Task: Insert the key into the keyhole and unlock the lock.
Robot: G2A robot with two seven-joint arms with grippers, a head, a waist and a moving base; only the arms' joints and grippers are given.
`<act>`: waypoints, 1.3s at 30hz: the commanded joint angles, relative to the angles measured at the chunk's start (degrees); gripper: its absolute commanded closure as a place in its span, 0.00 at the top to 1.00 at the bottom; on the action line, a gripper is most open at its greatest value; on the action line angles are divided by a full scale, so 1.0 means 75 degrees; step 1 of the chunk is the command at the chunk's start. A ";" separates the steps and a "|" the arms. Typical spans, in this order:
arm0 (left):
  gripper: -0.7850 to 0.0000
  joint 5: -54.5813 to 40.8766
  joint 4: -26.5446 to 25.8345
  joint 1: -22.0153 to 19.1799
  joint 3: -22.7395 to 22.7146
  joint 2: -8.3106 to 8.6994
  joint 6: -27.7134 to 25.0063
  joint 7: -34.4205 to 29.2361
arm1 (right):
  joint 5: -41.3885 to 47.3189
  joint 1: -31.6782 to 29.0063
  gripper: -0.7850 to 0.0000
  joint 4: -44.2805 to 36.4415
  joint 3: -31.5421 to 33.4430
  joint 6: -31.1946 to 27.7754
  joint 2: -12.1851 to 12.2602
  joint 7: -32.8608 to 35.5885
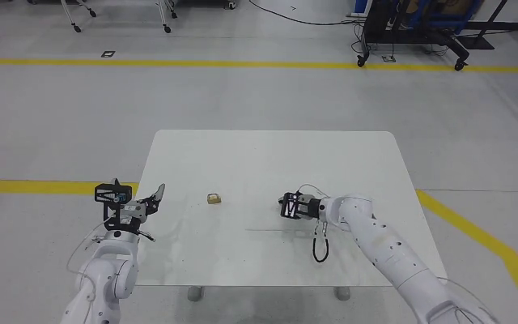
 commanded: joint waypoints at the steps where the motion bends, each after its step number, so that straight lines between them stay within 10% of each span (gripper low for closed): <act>1: 1.00 0.0000 0.0000 0.0000 0.0000 0.0000 0.0000 0.0000 | -0.0035 -0.0017 0.00 -0.0076 0.0037 -0.0001 0.0024 0.0014; 12: 1.00 0.0000 0.0000 0.0000 0.0000 0.0000 0.0000 0.0000 | 0.0230 -0.0273 0.00 -0.0625 0.0504 0.0131 0.0174 0.0079; 25: 1.00 0.0000 0.0000 0.0000 0.0000 0.0000 0.0000 0.0000 | 0.4922 -0.1159 0.00 -0.0518 0.1782 -0.1598 0.0298 -0.0996; 39: 1.00 -0.0056 -0.0006 -0.0013 0.0023 -0.0006 -0.0048 0.0011 | 0.5051 -0.1196 0.00 -0.0478 0.1794 -0.1650 0.0300 -0.0978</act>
